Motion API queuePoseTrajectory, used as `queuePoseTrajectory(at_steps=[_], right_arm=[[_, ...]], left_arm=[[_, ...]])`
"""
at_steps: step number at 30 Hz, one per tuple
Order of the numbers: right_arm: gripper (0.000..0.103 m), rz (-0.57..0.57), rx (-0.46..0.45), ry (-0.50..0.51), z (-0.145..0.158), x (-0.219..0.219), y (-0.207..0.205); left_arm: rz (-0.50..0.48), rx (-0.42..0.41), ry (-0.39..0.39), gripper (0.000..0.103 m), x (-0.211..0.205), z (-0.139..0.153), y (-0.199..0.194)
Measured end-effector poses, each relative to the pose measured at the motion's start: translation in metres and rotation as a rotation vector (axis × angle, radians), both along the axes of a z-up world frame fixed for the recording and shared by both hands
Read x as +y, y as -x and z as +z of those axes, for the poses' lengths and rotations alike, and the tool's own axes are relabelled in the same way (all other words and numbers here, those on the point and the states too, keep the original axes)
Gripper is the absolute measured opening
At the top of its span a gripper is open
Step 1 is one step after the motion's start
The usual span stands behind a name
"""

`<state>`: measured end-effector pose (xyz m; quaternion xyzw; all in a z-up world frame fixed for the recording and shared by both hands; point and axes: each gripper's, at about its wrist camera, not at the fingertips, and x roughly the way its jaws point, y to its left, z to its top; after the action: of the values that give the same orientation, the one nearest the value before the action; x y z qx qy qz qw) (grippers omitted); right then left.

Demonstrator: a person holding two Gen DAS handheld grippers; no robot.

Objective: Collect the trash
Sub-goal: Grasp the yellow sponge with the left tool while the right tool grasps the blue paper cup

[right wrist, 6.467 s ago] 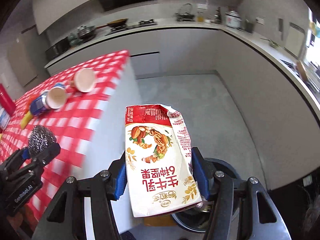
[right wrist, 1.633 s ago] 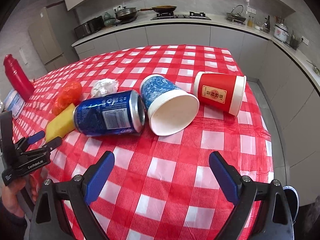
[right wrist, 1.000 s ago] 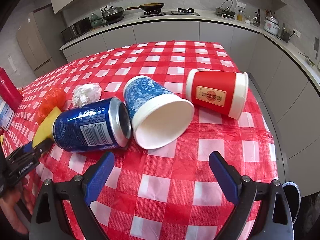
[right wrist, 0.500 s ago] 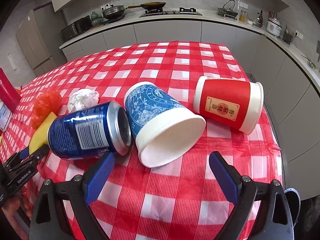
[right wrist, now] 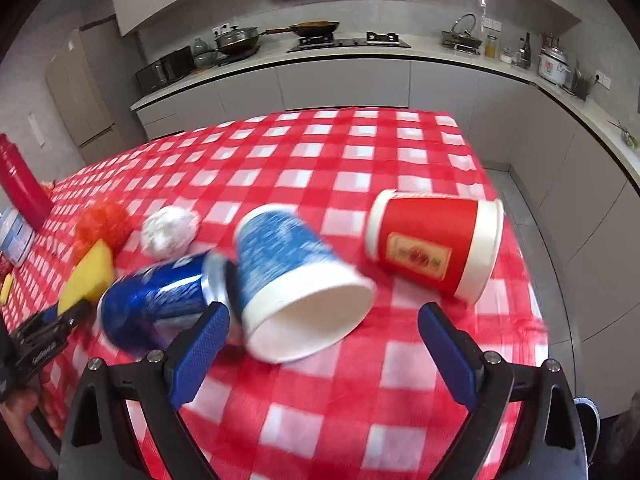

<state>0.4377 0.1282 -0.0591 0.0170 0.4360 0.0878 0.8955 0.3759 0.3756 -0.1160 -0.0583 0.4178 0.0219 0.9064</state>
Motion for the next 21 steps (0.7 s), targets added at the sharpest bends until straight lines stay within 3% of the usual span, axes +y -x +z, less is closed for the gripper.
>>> queuePoseTrajectory(at_steps=[6, 12, 15, 21], right_arm=[[0.096, 0.059, 0.013, 0.005, -0.005, 0.017, -0.016], [0.079, 0.104, 0.058, 0.042, -0.021, 0.040, -0.019], [0.072, 0.105, 0.034, 0.052, -0.020, 0.043, -0.015], [0.070, 0.075, -0.004, 0.015, -0.008, 0.031, 0.000]], left_arm=[[-0.010, 0.015, -0.014, 0.054, -0.004, -0.002, -0.002], [-0.047, 0.030, -0.029, 0.054, -0.010, -0.002, -0.008], [-0.064, 0.031, -0.043, 0.051, -0.014, -0.003, -0.009], [-0.076, -0.025, -0.039, 0.044, -0.018, 0.014, 0.003]])
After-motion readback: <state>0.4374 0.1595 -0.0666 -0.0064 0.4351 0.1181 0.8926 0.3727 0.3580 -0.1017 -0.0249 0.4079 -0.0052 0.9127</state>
